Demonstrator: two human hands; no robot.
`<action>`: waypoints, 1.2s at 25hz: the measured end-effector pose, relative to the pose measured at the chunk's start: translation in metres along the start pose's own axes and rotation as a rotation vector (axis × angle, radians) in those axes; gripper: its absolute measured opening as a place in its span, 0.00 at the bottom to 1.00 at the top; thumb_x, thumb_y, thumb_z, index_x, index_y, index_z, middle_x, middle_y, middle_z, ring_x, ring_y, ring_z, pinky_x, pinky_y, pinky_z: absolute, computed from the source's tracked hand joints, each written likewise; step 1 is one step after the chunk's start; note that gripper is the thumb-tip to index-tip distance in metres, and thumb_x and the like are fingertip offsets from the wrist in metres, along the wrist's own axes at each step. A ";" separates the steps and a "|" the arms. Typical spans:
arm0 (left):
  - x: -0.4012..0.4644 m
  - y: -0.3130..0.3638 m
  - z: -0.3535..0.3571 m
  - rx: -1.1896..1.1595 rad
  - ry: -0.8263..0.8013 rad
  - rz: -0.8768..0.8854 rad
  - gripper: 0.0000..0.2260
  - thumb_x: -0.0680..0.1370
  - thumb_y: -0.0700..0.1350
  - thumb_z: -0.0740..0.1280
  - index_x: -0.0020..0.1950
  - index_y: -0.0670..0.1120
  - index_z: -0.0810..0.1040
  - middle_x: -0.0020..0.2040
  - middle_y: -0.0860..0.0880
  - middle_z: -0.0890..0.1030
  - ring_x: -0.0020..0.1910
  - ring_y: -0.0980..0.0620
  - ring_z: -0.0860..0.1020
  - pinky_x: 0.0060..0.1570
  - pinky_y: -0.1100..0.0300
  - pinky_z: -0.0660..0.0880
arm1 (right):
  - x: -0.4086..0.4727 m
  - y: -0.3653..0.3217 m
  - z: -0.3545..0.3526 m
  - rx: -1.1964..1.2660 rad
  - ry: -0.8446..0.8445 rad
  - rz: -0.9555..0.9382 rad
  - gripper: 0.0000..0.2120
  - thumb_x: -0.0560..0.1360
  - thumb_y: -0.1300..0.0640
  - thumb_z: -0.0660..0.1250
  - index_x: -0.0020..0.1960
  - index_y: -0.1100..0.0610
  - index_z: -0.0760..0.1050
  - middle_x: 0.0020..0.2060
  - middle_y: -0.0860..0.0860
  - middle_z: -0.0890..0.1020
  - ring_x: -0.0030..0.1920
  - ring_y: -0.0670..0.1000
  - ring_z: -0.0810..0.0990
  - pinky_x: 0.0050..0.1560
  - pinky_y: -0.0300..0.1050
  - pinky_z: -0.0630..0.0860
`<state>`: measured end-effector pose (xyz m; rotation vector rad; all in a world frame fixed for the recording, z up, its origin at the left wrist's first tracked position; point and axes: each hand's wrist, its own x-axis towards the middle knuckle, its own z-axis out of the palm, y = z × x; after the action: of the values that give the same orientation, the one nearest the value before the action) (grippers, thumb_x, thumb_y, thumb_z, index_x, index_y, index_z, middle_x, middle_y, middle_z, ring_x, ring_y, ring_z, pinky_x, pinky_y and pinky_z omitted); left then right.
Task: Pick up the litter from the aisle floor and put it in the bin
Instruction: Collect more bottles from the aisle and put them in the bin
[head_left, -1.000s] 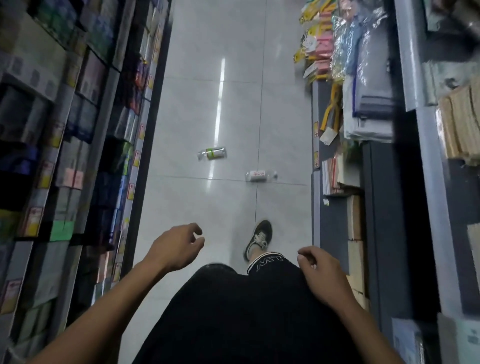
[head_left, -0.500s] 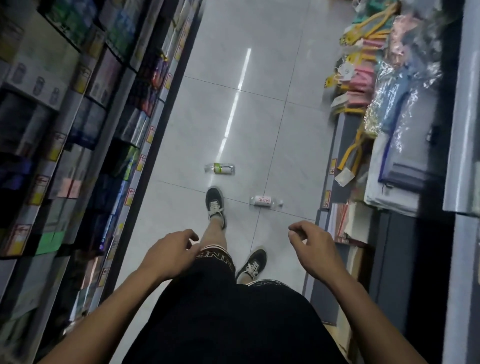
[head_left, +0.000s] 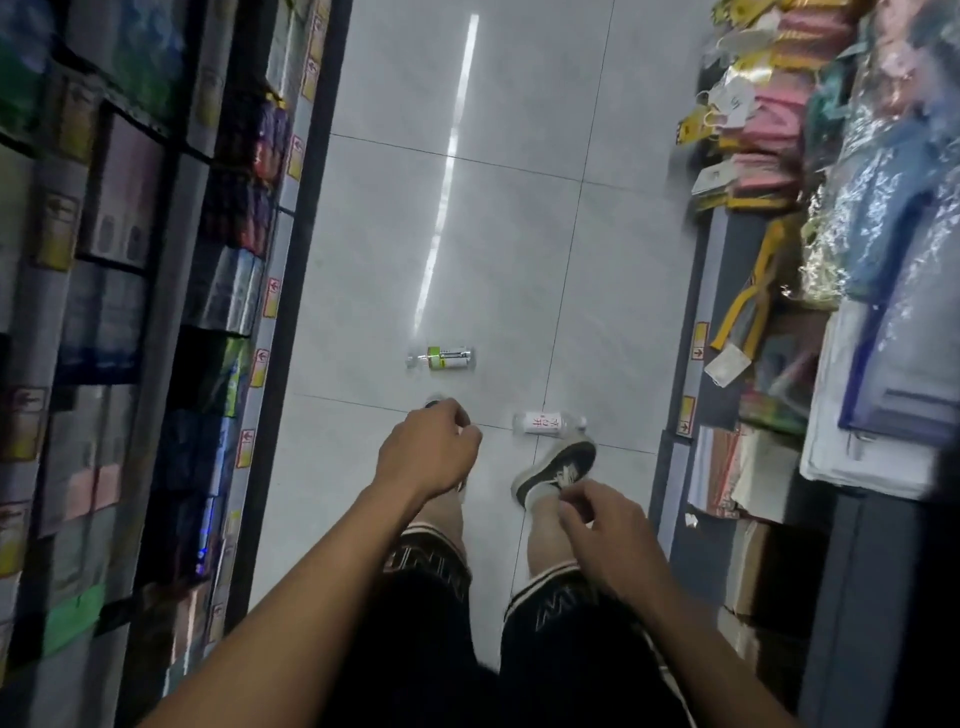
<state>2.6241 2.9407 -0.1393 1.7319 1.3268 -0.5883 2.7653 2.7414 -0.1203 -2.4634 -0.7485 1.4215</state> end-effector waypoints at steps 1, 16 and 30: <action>0.031 0.006 0.005 -0.017 -0.002 -0.022 0.11 0.76 0.53 0.61 0.54 0.54 0.79 0.54 0.52 0.82 0.50 0.46 0.78 0.45 0.55 0.72 | 0.023 0.004 0.008 0.012 -0.014 0.010 0.07 0.79 0.47 0.65 0.52 0.45 0.80 0.46 0.40 0.81 0.47 0.40 0.79 0.51 0.46 0.79; 0.528 -0.173 0.322 0.428 0.226 0.007 0.31 0.70 0.47 0.70 0.71 0.43 0.67 0.68 0.39 0.70 0.68 0.37 0.68 0.64 0.43 0.71 | 0.510 0.232 0.331 0.831 0.193 1.042 0.43 0.69 0.38 0.72 0.74 0.59 0.59 0.69 0.57 0.70 0.65 0.60 0.74 0.64 0.58 0.75; 0.463 -0.169 0.277 0.420 0.085 0.205 0.28 0.66 0.64 0.69 0.62 0.52 0.71 0.51 0.45 0.76 0.45 0.41 0.78 0.44 0.50 0.78 | 0.418 0.226 0.318 0.635 0.247 0.827 0.44 0.63 0.42 0.77 0.71 0.59 0.64 0.58 0.54 0.77 0.56 0.57 0.78 0.62 0.53 0.77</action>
<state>2.6513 2.9676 -0.7035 2.2240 1.1166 -0.7186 2.7388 2.7413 -0.6910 -2.3833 0.7582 1.2201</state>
